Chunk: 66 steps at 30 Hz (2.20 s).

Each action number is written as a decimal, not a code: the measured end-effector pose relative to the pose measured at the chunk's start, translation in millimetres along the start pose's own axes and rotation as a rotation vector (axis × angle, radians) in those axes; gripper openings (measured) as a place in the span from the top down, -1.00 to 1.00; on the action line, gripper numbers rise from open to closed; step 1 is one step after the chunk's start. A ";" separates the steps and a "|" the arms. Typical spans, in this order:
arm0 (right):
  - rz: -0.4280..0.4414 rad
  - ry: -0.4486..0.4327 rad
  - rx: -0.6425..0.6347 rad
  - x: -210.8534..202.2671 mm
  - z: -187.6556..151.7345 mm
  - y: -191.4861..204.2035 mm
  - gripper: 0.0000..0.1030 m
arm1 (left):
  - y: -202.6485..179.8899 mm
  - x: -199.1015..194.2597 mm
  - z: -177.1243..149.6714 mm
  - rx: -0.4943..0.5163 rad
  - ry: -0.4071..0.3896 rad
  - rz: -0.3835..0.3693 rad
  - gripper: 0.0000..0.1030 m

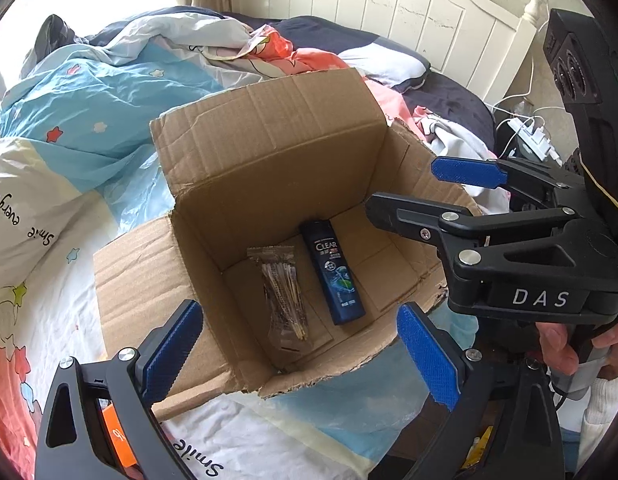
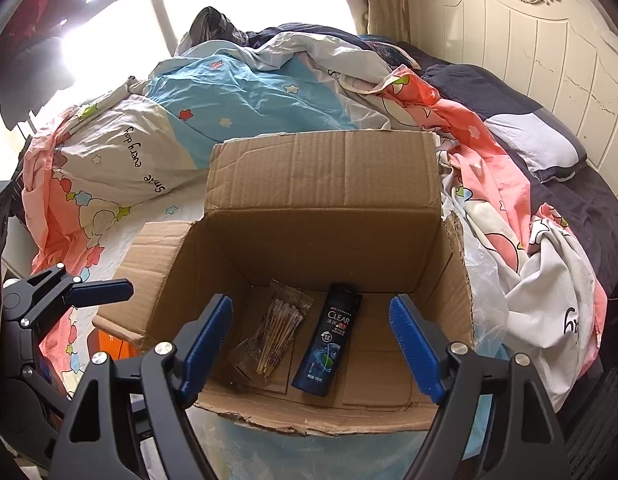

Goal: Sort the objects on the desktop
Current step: 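Open both tools to drop the swab bag and shampoo into the box, then withdraw both tools from the box back toward the remaining items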

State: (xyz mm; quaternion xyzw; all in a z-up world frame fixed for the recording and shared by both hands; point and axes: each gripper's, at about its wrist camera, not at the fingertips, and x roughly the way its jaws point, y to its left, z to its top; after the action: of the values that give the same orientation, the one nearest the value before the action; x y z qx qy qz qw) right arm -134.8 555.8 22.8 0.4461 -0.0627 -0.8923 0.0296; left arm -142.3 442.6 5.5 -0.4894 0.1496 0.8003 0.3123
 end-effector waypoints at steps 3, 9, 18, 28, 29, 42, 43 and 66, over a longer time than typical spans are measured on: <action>-0.008 0.008 0.002 -1.5 -4.1 1.4 -0.52 | 1.1 -1.2 -1.9 -0.005 -0.001 0.013 -0.94; -0.019 0.011 -0.008 -2.7 -6.4 4.5 -0.52 | 3.4 -3.7 -5.6 -0.016 -0.003 0.039 -0.94; -0.028 0.023 -0.011 4.2 -11.0 1.6 -0.52 | 5.6 -0.5 -9.0 -0.028 0.009 0.050 -0.94; -0.031 0.024 -0.051 -7.5 -21.6 17.8 -0.52 | -5.7 -10.1 -18.0 0.004 0.016 0.050 -0.94; -0.034 0.023 -0.052 -9.5 -22.9 18.7 -0.52 | -7.3 -12.3 -19.2 0.011 0.013 0.052 -0.94; -0.060 0.013 -0.045 -35.6 -35.1 33.0 -0.52 | -0.6 -47.3 -33.7 -0.005 -0.017 0.069 -0.94; -0.060 0.013 -0.047 -37.2 -36.1 34.9 -0.52 | -0.7 -50.3 -35.1 0.000 -0.021 0.073 -0.94; -0.068 0.030 -0.112 -64.4 -56.3 98.5 -0.52 | 38.9 -105.9 -95.5 0.045 -0.060 0.162 -0.95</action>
State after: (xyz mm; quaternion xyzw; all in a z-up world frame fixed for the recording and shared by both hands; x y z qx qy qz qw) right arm -51.4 460.5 54.0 0.4588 0.0032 -0.8882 0.0251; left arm -67.0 323.5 50.3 -0.4445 0.1971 0.8337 0.2619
